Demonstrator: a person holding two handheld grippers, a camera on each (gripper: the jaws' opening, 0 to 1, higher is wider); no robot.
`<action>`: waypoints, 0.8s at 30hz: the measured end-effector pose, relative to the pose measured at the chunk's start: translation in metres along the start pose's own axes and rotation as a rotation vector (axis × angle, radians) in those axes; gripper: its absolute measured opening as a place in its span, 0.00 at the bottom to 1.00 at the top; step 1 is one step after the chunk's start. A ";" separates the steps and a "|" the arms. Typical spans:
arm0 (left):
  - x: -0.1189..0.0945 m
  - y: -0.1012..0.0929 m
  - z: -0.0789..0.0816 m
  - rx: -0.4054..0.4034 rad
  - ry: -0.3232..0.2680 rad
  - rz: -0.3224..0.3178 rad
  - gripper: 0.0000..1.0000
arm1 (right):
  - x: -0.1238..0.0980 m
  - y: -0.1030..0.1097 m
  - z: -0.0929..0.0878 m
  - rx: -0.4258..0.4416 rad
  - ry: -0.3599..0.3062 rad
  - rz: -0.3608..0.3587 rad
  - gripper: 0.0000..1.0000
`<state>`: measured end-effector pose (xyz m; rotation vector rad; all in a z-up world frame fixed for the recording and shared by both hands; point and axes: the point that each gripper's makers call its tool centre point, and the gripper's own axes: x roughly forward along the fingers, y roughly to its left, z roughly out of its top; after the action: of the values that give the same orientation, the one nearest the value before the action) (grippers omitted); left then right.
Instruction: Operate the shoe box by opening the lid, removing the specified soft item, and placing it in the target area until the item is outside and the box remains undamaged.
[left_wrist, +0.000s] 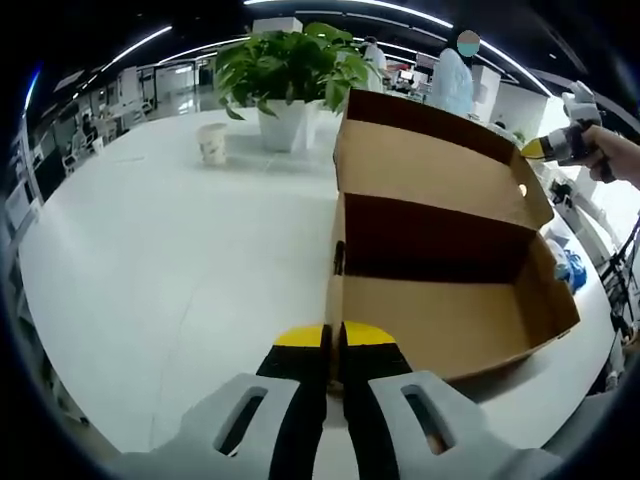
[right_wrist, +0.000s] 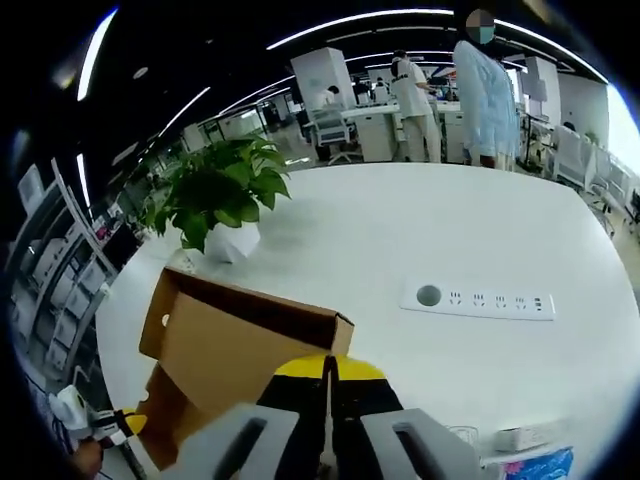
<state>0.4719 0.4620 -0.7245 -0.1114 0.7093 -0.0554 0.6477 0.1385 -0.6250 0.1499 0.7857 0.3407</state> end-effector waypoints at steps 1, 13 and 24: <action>0.000 0.000 0.000 0.001 0.000 0.000 0.02 | 0.000 0.000 0.000 -0.001 -0.001 0.000 0.00; -0.001 0.001 -0.001 0.001 0.003 -0.003 0.02 | -0.014 0.007 0.001 -0.007 -0.036 0.007 0.00; -0.001 0.001 0.000 0.006 0.005 -0.009 0.02 | -0.028 0.013 0.001 -0.013 -0.064 0.014 0.00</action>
<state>0.4712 0.4633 -0.7243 -0.1084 0.7138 -0.0663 0.6272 0.1413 -0.6021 0.1536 0.7192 0.3523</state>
